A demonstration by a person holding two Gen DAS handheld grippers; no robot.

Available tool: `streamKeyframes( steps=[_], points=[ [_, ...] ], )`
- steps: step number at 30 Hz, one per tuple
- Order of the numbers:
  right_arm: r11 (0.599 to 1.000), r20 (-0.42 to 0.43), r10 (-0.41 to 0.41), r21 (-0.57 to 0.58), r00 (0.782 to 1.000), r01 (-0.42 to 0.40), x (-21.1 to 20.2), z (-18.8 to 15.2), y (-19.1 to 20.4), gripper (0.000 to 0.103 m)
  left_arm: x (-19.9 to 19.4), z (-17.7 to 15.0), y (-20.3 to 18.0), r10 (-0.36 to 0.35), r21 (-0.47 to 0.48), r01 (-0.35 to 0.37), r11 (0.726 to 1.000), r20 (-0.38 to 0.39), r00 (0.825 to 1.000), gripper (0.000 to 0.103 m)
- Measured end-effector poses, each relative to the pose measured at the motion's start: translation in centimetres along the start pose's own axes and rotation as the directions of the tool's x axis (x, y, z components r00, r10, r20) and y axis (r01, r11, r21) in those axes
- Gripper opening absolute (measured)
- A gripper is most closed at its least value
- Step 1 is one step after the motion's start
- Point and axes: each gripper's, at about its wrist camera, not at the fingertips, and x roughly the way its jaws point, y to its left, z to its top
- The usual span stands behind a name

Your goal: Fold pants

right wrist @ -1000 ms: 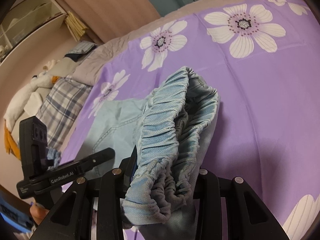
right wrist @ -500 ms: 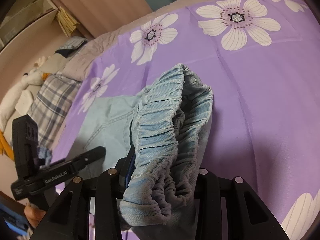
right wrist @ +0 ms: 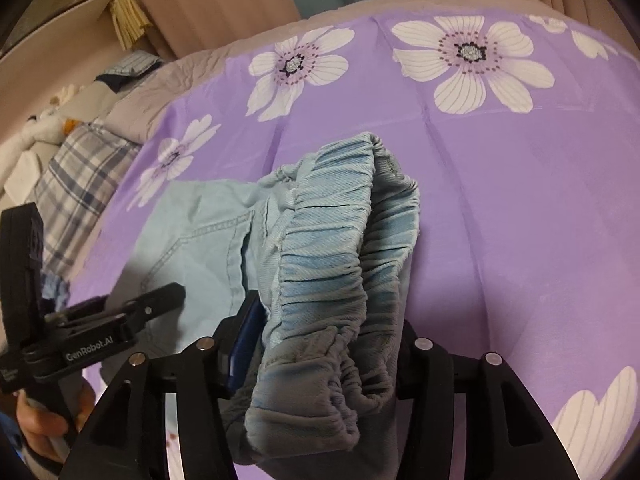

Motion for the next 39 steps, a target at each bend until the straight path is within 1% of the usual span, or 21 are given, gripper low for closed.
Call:
streamKeyframes(
  steps=[3,10,23,26,31,36,37,39],
  points=[
    [1.0,0.001,-0.014,-0.008,1.0,0.014,-0.1,-0.1,0.1,0.053,-0.1,-0.1,0.0,0.003,-0.003,-0.003,1.0,-0.003,1.0,0.062],
    [1.0,0.007,-0.016,-0.001,1.0,0.016,-0.7,-0.4,0.1,0.054,-0.6,-0.6,-0.1,0.013,0.0,-0.013,1.0,-0.007,1.0,0.062],
    [1.0,0.016,-0.024,-0.018,1.0,0.024,-3.0,-2.0,0.3,0.055,-2.4,-2.9,-0.3,0.034,0.026,-0.034,0.999,-0.014,0.999,0.062],
    [1.0,0.016,-0.023,-0.014,1.0,0.023,-3.6,-2.3,0.2,0.056,-2.8,-3.3,-0.3,0.031,0.026,-0.03,0.999,-0.016,0.999,0.06],
    [0.999,0.017,-0.033,-0.027,0.999,0.033,-3.9,-2.8,0.6,0.057,-2.6,-3.8,-0.3,0.03,0.025,-0.029,0.999,-0.032,0.999,0.06],
    [0.998,-0.001,-0.05,-0.026,0.999,0.05,-3.1,-3.1,0.5,0.057,-2.3,-4.0,-0.3,0.035,0.023,-0.034,0.999,-0.03,0.999,0.064],
    [0.998,-0.002,-0.05,-0.025,0.999,0.05,-3.0,-3.2,0.5,0.058,-2.3,-4.1,-0.2,0.04,0.023,-0.04,0.999,-0.03,0.999,0.066],
    [0.998,-0.005,-0.052,-0.018,0.999,0.052,-2.9,-3.3,0.4,0.061,-2.3,-4.2,-0.1,0.04,0.013,-0.039,0.999,-0.032,0.999,0.067]
  ],
)
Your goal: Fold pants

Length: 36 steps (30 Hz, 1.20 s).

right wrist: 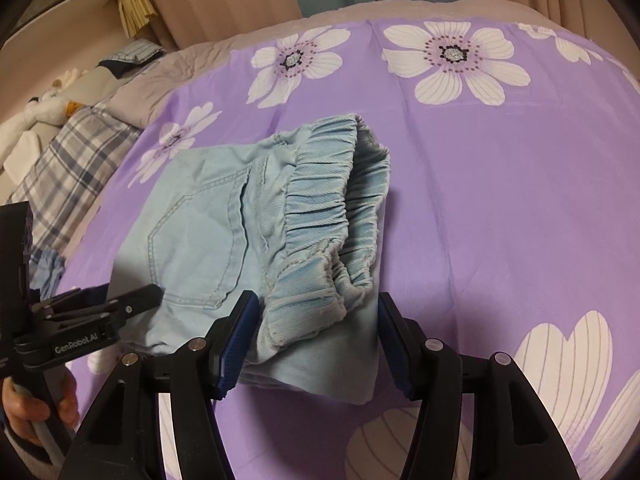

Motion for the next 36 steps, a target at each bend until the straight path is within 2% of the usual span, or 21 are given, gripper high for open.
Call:
streamKeyframes(
  steps=[6,8,21,25,33,36],
  points=[
    [1.0,0.005,-0.012,0.011,1.0,0.012,-1.0,-0.2,0.3,0.062,-1.0,-0.4,-0.1,0.013,-0.009,-0.013,1.0,-0.004,1.0,0.068],
    [1.0,0.009,-0.011,0.008,1.0,0.011,-1.6,-0.2,0.5,0.062,-1.5,-0.7,-0.2,0.013,-0.005,-0.013,1.0,-0.006,1.0,0.073],
    [1.0,0.043,-0.004,-0.016,0.999,0.005,-5.4,-1.3,2.0,0.063,-6.6,-2.0,-0.8,-0.011,-0.035,0.013,0.999,0.042,0.999,0.088],
    [1.0,0.054,-0.003,-0.02,0.999,0.005,-6.4,-1.7,2.3,0.069,-8.0,-2.4,-0.9,-0.007,-0.04,0.01,0.999,0.057,0.998,0.09],
    [0.999,0.085,0.002,-0.042,0.996,0.001,-8.7,-2.2,3.4,0.071,-10.6,-3.3,-0.8,0.027,-0.058,-0.023,0.998,0.081,0.996,0.1],
    [0.998,0.099,0.004,-0.055,0.995,0.001,-9.4,-2.3,3.9,0.081,-11.4,-3.5,-0.9,0.03,-0.065,-0.024,0.998,0.091,0.995,0.1]
  ],
)
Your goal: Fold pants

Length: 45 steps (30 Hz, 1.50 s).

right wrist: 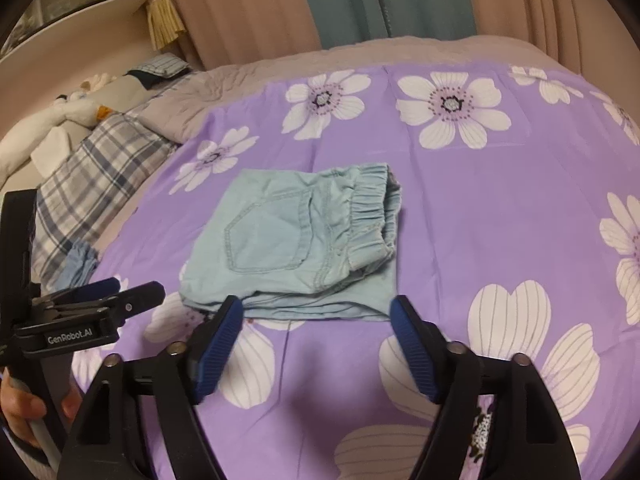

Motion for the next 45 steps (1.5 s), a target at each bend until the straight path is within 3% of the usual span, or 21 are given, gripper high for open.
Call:
streamKeyframes(
  steps=[10,30,45],
  points=[
    [0.999,0.046,0.018,-0.036,0.999,-0.016,-2.5,0.0,1.4,0.101,-3.0,-0.5,-0.1,0.043,-0.005,-0.043,0.999,0.048,0.998,0.102],
    [0.992,0.133,0.001,-0.122,0.991,0.015,-6.1,0.7,4.2,0.102,-8.5,-1.4,-0.6,0.065,0.017,-0.068,0.998,0.155,0.986,0.102],
    [0.994,0.107,-0.022,-0.108,0.994,0.034,-5.8,0.5,4.1,0.102,-7.1,-2.0,-0.8,0.084,0.027,-0.088,0.996,0.134,0.987,0.102]
  ],
)
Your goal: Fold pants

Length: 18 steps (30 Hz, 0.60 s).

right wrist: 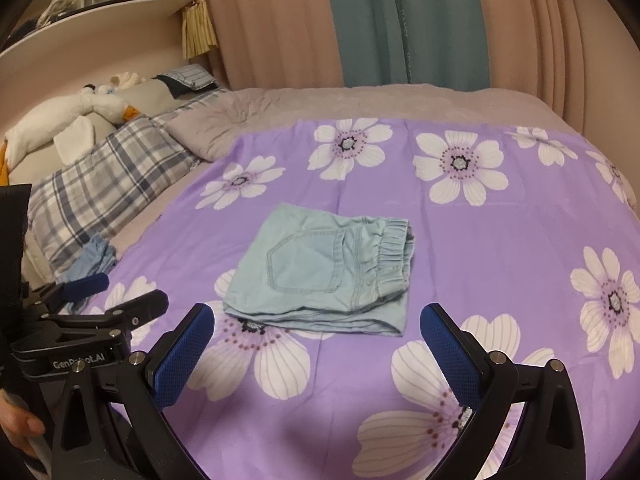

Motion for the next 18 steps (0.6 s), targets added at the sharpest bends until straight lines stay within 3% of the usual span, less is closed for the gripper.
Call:
streamKeyframes(
  steps=[18],
  points=[
    [1.0,-0.007,0.001,-0.004,1.0,-0.001,0.32,-0.15,0.35,0.102,0.29,-0.18,0.09,0.004,0.005,-0.004,1.0,-0.004,1.0,0.102]
  ],
)
